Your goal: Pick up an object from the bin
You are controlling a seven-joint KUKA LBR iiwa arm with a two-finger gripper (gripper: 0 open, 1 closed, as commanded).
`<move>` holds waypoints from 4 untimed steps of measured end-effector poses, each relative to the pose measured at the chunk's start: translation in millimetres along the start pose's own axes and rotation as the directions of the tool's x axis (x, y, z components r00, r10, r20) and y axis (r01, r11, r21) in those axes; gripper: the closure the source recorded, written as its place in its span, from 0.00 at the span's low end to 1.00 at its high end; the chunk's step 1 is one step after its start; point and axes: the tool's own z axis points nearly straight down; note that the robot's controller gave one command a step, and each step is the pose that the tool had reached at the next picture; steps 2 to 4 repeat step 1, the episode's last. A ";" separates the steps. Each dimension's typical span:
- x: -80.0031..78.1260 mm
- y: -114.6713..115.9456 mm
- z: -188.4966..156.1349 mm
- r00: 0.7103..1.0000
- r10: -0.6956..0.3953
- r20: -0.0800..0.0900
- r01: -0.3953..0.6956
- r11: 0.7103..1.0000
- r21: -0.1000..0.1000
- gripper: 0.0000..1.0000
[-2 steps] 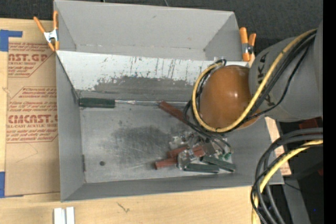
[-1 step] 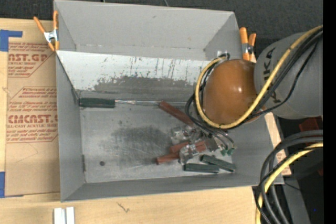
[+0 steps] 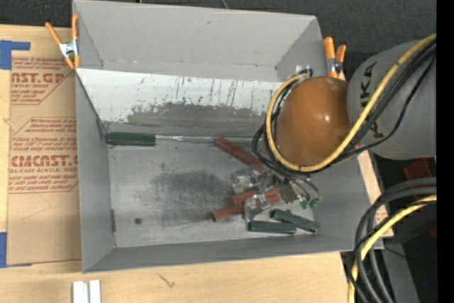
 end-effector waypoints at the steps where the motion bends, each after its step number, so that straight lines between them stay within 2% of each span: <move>1: -0.1 0.2 -8.0 1.000 0.000 0.000 0.000 1.000 0.000 1.00; 4: -0.1 0.2 -8.0 1.000 0.000 0.000 0.000 1.000 0.000 1.00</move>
Offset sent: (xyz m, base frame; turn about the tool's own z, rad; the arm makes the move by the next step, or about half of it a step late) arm -0.0002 0.0000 0.0466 0.0000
